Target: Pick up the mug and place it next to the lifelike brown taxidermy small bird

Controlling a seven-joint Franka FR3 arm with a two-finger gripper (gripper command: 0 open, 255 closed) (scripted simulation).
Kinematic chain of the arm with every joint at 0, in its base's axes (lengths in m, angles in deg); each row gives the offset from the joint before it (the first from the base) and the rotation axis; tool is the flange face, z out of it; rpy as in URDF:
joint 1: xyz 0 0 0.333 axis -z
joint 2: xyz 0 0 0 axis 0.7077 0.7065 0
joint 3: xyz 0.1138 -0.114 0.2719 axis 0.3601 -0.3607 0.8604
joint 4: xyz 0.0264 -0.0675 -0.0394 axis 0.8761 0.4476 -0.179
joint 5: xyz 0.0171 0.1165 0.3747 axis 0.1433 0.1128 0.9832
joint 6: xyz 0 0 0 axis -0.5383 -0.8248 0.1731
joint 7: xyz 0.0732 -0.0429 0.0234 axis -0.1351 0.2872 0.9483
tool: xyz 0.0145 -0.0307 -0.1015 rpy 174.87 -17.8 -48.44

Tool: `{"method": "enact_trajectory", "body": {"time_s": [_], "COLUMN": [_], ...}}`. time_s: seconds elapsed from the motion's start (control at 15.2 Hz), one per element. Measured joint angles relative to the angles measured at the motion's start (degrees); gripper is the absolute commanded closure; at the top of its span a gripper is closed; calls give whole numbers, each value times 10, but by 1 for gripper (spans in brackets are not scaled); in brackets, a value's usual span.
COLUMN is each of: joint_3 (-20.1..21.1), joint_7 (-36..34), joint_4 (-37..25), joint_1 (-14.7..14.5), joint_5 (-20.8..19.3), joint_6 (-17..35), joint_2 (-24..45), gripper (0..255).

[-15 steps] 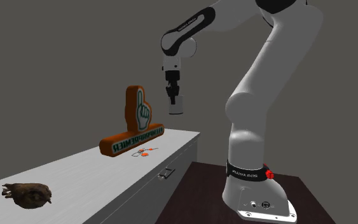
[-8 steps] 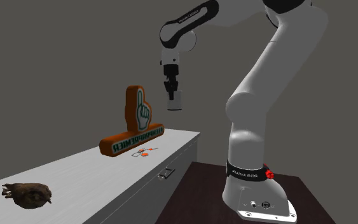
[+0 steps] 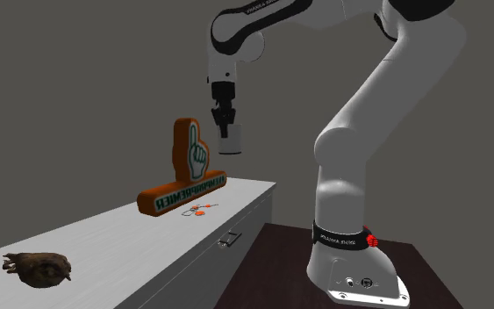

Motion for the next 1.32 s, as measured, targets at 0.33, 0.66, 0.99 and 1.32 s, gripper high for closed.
{"method": "enact_trajectory", "body": {"time_s": [0.33, 0.66, 0.99, 1.32], "joint_3": [56, 117, 178, 234], "joint_7": [-67, -138, -211, -278], "joint_4": [7, -2, -35, -75], "joint_1": [-29, -60, -86, -105], "joint_5": [35, 72, 104, 125], "joint_6": [-8, -10, -13, -15], "joint_2": [-10, 0, 30, 67], "gripper": [255, 255, 255, 255]}}
